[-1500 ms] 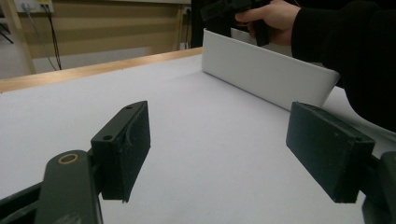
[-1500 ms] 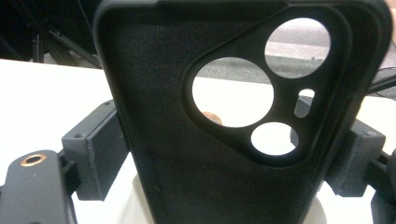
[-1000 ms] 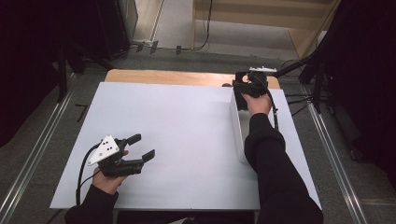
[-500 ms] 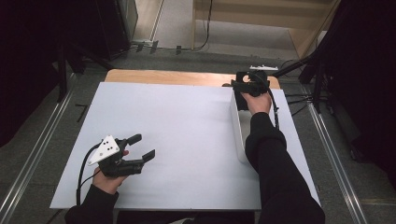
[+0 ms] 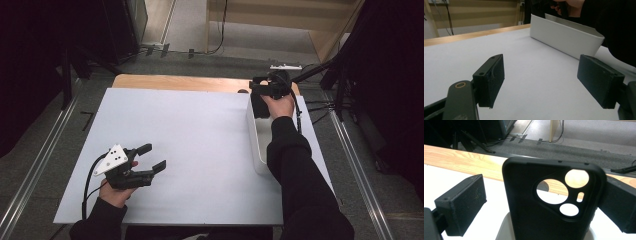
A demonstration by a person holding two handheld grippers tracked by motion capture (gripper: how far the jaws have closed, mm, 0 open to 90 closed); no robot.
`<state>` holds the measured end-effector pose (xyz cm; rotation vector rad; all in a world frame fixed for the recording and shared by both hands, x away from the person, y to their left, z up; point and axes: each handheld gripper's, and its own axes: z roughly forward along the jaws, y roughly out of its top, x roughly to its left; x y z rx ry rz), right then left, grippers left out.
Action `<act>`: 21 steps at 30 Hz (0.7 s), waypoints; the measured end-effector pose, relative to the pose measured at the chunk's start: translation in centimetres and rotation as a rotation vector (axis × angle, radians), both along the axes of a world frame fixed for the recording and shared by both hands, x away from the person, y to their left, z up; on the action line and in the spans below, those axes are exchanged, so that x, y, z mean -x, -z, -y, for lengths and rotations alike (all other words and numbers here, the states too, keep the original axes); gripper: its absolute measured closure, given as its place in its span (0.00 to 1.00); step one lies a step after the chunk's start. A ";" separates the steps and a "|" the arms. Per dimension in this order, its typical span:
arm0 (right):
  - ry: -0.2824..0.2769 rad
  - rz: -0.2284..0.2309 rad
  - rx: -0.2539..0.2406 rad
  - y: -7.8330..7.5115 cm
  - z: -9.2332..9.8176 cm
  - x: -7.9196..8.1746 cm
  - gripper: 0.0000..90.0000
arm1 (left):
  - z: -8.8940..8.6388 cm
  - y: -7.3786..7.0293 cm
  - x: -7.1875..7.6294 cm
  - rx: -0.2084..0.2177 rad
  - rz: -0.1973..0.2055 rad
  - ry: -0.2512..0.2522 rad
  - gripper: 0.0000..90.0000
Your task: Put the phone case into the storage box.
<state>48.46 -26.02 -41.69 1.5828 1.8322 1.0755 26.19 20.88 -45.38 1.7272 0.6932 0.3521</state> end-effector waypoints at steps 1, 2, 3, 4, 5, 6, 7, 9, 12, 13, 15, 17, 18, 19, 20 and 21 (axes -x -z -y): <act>-0.001 -0.003 0.001 -0.2 0.0 0.0 0.00 | 0.0 0.0 0.0 -0.001 -0.002 0.002 0.24; -0.004 0.000 0.005 -0.4 0.0 0.1 0.00 | 0.0 0.0 0.0 -0.001 -0.002 0.003 0.24; -0.003 -0.001 0.007 -0.6 0.0 0.2 0.00 | 0.0 0.0 0.0 -0.005 0.000 0.007 0.24; -0.005 0.000 0.007 -0.8 0.0 0.2 0.00 | 0.1 0.0 0.0 -0.002 0.000 0.009 0.24; -0.009 0.004 0.010 -1.0 0.0 0.3 0.00 | 0.1 0.0 0.0 -0.002 0.001 0.009 0.24; -0.011 0.008 0.013 -1.2 0.0 0.4 0.00 | 0.1 0.0 0.0 -0.002 0.001 0.010 0.24; -0.013 0.011 0.015 -1.3 0.0 0.4 0.00 | 0.1 0.0 0.0 -0.002 0.001 0.010 0.24; -0.017 0.015 0.024 -1.8 0.1 0.6 0.00 | 0.1 0.0 0.0 -0.003 0.002 0.009 0.24; -0.015 0.027 0.014 -2.5 0.3 0.8 0.00 | 0.2 0.0 -0.1 0.000 0.002 0.008 0.24; -0.013 0.029 0.010 -2.8 0.3 0.8 0.00 | 0.2 0.0 -0.2 -0.001 0.002 0.010 0.24; -0.019 0.029 0.018 -3.2 0.2 1.1 0.00 | 0.2 0.0 -0.2 -0.005 0.000 0.012 0.24; -0.021 0.029 0.021 -3.6 0.2 1.3 0.00 | 0.2 0.0 -0.3 -0.002 0.003 0.013 0.24; -0.026 0.029 0.020 -3.8 0.2 1.4 0.00 | 0.3 0.0 -0.3 0.000 0.003 0.012 0.24; -0.028 0.029 0.020 -3.9 0.3 1.5 0.00 | 0.3 -0.1 -0.3 -0.003 0.001 0.014 0.24; -0.031 0.033 0.020 -4.1 0.3 1.7 0.00 | 0.3 -0.1 -0.3 -0.005 0.000 0.015 0.24; -0.032 0.033 0.011 -4.2 0.3 1.9 0.00 | 0.3 -0.1 -0.4 -0.004 0.001 0.016 0.24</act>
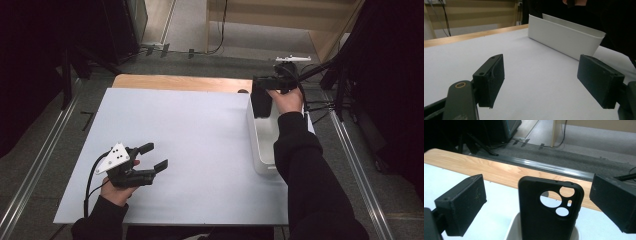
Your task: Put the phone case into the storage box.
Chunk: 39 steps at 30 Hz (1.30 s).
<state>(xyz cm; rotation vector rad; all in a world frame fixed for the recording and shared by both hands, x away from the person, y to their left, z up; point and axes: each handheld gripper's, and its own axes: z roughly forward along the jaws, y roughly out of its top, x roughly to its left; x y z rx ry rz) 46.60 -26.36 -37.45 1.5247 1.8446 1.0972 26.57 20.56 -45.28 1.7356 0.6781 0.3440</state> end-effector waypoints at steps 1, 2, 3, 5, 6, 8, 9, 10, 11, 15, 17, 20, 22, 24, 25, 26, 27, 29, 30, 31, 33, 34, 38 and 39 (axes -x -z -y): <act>-0.004 -0.004 -0.005 -0.1 0.0 0.2 0.00 | 0.0 0.0 -0.1 0.003 -0.001 0.001 0.24; -0.007 -0.008 -0.005 -0.2 0.0 0.3 0.00 | 0.1 0.0 -0.1 0.006 -0.002 -0.001 0.24; -0.011 -0.009 -0.005 -0.3 -0.1 0.5 0.00 | 0.0 0.0 -0.2 0.005 -0.004 -0.002 0.24; -0.017 -0.007 -0.004 -0.5 -0.1 0.8 0.00 | 0.0 0.0 -0.3 0.005 -0.008 -0.003 0.24; -0.018 -0.007 -0.004 -0.6 -0.2 1.0 0.00 | 0.0 0.0 -0.4 0.003 -0.012 -0.003 0.24; -0.024 -0.006 -0.007 -0.7 -0.3 1.2 0.00 | 0.0 0.0 -0.5 0.008 -0.015 -0.004 0.24; -0.027 -0.007 -0.008 -0.7 -0.5 1.5 0.00 | 0.0 0.0 -0.5 0.008 -0.020 -0.005 0.24; -0.029 -0.010 -0.012 -0.7 -0.6 1.6 0.00 | -0.1 0.0 -0.6 0.003 -0.025 -0.004 0.24; -0.039 -0.011 -0.011 -0.8 -0.8 1.9 0.00 | 0.0 0.0 -0.7 0.006 -0.027 -0.006 0.24; -0.057 -0.004 -0.010 -0.7 -1.3 2.8 0.00 | 0.0 0.1 -0.8 0.008 -0.030 -0.007 0.24; -0.073 0.001 -0.013 -0.6 -1.5 3.3 0.00 | -0.1 0.1 -0.8 -0.004 -0.034 -0.003 0.24; -0.093 -0.001 -0.020 -0.5 -1.8 3.8 0.00 | -0.1 0.1 -0.8 -0.006 -0.039 0.000 0.24; -0.100 -0.005 -0.022 -0.3 -2.0 4.2 0.00 | -0.2 0.1 -0.8 -0.009 -0.038 0.000 0.24; -0.110 -0.005 -0.029 -0.2 -2.3 4.6 0.00 | -0.2 0.1 -0.8 -0.012 -0.040 0.004 0.24; -0.113 -0.007 -0.033 -0.1 -2.4 4.7 0.00 | -0.2 0.1 -0.8 -0.014 -0.042 0.004 0.24; -0.118 -0.012 -0.039 0.1 -2.6 4.9 0.00 | -0.2 0.1 -0.8 -0.016 -0.043 0.004 0.24; -0.120 -0.017 -0.038 0.2 -2.8 5.0 0.00 | -0.2 0.2 -0.8 -0.017 -0.046 0.005 0.24; -0.124 -0.026 -0.039 0.3 -3.1 5.3 0.00 | -0.1 0.2 -0.8 -0.020 -0.047 0.010 0.24; -0.134 -0.027 -0.042 0.4 -3.3 5.5 0.00 | -0.1 0.2 -0.8 -0.022 -0.053 0.008 0.24; -0.138 -0.025 -0.047 0.5 -3.4 5.6 0.00 | -0.1 0.2 -0.8 -0.022 -0.053 0.008 0.24; -0.148 -0.025 -0.048 0.5 -3.8 6.0 0.00 | -0.1 0.2 -0.8 -0.020 -0.055 0.011 0.24; -0.155 -0.023 -0.048 0.5 -3.9 6.2 0.00 | -0.1 0.2 -0.9 -0.021 -0.056 0.011 0.24; -0.180 -0.017 -0.059 0.7 -4.3 7.0 0.00 | 0.0 0.3 -0.9 -0.029 -0.065 0.014 0.24; -0.185 -0.017 -0.061 0.7 -4.4 7.2 0.00 | 0.0 0.3 -0.9 -0.030 -0.067 0.014 0.24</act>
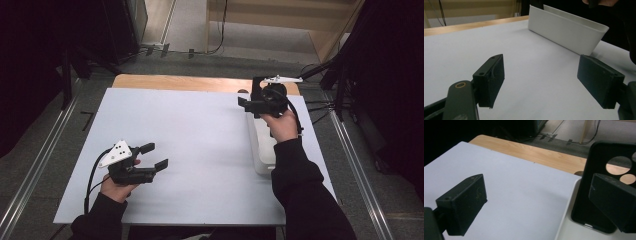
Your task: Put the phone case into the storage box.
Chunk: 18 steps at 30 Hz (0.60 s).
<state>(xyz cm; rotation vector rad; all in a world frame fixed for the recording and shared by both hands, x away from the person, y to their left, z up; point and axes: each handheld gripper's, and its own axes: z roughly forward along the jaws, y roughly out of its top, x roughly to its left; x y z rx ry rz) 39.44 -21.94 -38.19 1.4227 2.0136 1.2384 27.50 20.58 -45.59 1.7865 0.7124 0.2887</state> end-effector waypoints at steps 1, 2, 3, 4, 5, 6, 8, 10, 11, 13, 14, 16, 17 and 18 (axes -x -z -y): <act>-0.003 0.004 -0.003 0.1 -0.1 0.1 0.00 | 0.0 0.0 0.0 -0.002 -0.004 0.000 0.24; -0.008 -0.002 -0.006 0.1 -0.2 0.3 0.00 | 0.0 0.0 0.0 -0.004 -0.005 0.001 0.24; -0.012 0.000 -0.010 0.2 -0.3 0.5 0.00 | 0.0 0.0 0.0 -0.002 -0.009 0.001 0.24; -0.021 0.001 -0.011 0.3 -0.4 0.7 0.00 | 0.0 0.0 0.0 0.000 -0.009 0.000 0.24; -0.025 -0.001 -0.014 0.4 -0.6 0.9 0.00 | 0.0 0.0 0.0 -0.001 -0.011 0.000 0.24; -0.029 0.004 -0.010 0.5 -0.7 1.1 0.00 | 0.1 0.1 0.0 -0.002 -0.012 0.000 0.24; -0.041 0.009 -0.002 0.6 -0.9 1.5 0.00 | 0.1 0.0 0.0 -0.003 -0.016 0.000 0.24; -0.051 0.011 -0.001 0.9 -1.1 1.8 0.00 | 0.1 0.0 0.0 0.003 -0.017 0.001 0.24; -0.052 0.010 -0.006 1.0 -1.2 2.0 0.00 | 0.1 0.0 0.1 0.006 -0.014 0.003 0.24; -0.066 0.005 -0.008 1.2 -1.5 2.3 0.00 | 0.1 0.0 0.1 -0.008 -0.016 0.008 0.24; -0.074 0.003 -0.008 1.3 -1.6 2.5 0.00 | 0.1 0.0 0.2 -0.016 -0.017 0.009 0.24; -0.081 0.003 -0.012 1.5 -1.8 2.7 0.00 | 0.0 0.0 0.3 -0.032 -0.008 0.015 0.24; -0.087 0.000 -0.016 1.6 -1.9 2.9 0.00 | -0.1 -0.1 0.5 -0.027 -0.010 0.014 0.24; -0.094 -0.001 -0.017 1.7 -2.0 3.0 0.00 | -0.2 -0.1 0.5 -0.033 -0.011 0.017 0.24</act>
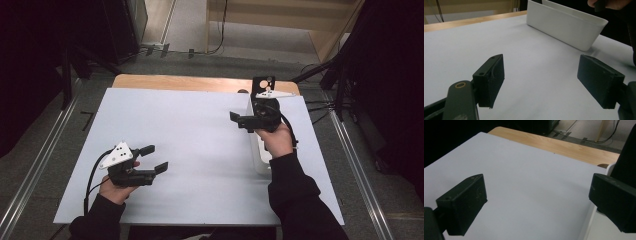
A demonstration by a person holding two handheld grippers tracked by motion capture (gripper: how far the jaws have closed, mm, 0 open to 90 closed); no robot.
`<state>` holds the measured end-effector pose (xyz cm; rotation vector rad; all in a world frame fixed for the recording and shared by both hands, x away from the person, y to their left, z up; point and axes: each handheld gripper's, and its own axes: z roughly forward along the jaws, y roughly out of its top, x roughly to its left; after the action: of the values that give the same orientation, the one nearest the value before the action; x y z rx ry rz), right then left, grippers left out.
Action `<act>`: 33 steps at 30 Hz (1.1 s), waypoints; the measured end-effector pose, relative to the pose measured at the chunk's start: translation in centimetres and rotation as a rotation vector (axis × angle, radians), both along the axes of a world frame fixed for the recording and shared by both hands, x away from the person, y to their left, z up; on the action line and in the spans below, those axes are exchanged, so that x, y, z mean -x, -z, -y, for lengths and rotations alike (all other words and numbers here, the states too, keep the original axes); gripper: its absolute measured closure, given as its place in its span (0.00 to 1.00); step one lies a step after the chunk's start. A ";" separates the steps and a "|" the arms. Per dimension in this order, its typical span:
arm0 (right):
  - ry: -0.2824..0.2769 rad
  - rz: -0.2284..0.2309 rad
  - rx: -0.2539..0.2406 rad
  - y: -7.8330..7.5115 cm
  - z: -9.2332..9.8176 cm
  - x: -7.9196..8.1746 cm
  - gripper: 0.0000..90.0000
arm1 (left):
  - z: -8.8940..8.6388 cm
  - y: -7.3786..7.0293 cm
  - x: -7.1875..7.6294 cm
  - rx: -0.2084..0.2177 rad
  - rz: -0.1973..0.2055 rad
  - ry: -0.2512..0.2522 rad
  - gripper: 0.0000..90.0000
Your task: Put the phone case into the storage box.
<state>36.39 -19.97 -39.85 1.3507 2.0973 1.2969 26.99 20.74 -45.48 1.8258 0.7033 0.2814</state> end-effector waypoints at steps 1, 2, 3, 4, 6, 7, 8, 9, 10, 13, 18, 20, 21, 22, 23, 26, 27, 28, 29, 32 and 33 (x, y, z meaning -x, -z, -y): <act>-0.004 0.000 0.001 0.1 -0.1 0.2 0.00 | 0.0 0.0 0.0 0.002 0.000 0.002 0.24; -0.005 -0.002 -0.002 0.1 -0.1 0.3 0.00 | 0.0 0.0 0.0 0.003 0.000 0.005 0.24; -0.009 -0.007 -0.001 0.2 -0.2 0.5 0.00 | 0.0 0.0 0.0 0.003 -0.001 0.004 0.24; -0.011 -0.007 -0.003 0.3 -0.3 0.6 0.00 | 0.0 0.1 0.0 0.004 0.000 0.006 0.24; -0.023 -0.022 -0.013 0.4 -0.4 0.9 0.00 | 0.0 0.1 0.0 0.008 -0.006 0.008 0.24; -0.023 -0.020 -0.013 0.5 -0.5 1.1 0.00 | 0.0 0.0 0.0 0.009 -0.010 0.009 0.24; -0.028 -0.021 -0.009 0.6 -0.6 1.2 0.00 | 0.0 0.0 0.0 0.010 -0.010 0.011 0.24; -0.032 -0.023 -0.008 0.7 -0.7 1.3 0.00 | 0.0 0.0 0.1 0.007 -0.010 0.013 0.24; -0.034 -0.024 -0.006 0.8 -0.7 1.4 0.00 | 0.0 0.0 0.1 0.007 -0.008 0.014 0.24; -0.048 -0.022 -0.009 1.0 -0.8 1.7 0.00 | 0.0 0.0 0.0 0.008 -0.010 0.014 0.24; -0.068 -0.011 -0.006 1.3 -1.1 2.4 0.13 | 0.0 0.0 -0.1 0.008 -0.009 0.017 0.24; -0.075 -0.011 -0.015 1.4 -1.3 2.7 0.13 | 0.0 0.0 -0.1 0.009 -0.007 0.017 0.24; -0.085 -0.008 -0.016 1.5 -1.4 2.8 0.13 | 0.0 0.0 -0.1 0.008 -0.007 0.017 0.24; -0.095 -0.003 -0.016 1.5 -1.4 3.0 0.13 | 0.0 0.0 -0.1 0.008 -0.006 0.017 0.24; -0.103 0.002 -0.019 1.6 -1.5 3.1 0.13 | -0.1 0.0 -0.1 0.008 -0.006 0.016 0.24; -0.133 0.018 -0.042 1.8 -1.6 3.5 0.13 | -0.1 -0.1 -0.1 0.014 -0.009 0.014 0.24; -0.141 0.015 -0.054 1.9 -1.6 3.7 0.13 | -0.1 -0.1 -0.1 0.008 -0.006 0.016 0.24; -0.150 0.020 -0.058 2.0 -1.6 3.9 0.13 | -0.1 -0.1 -0.1 0.011 -0.008 0.015 0.24; -0.157 0.022 -0.063 2.2 -1.7 4.0 0.13 | -0.1 -0.1 -0.1 0.008 -0.008 0.015 0.24; -0.179 0.025 -0.062 2.5 -1.8 4.4 0.13 | -0.1 -0.1 -0.1 0.014 -0.008 0.013 0.24; -0.182 0.025 -0.066 2.5 -1.9 4.5 0.13 | -0.1 -0.1 -0.1 0.017 -0.004 0.012 0.24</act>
<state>31.86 -18.11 -42.39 1.1847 2.2217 1.4580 27.07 20.85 -45.39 1.8147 0.6952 0.2627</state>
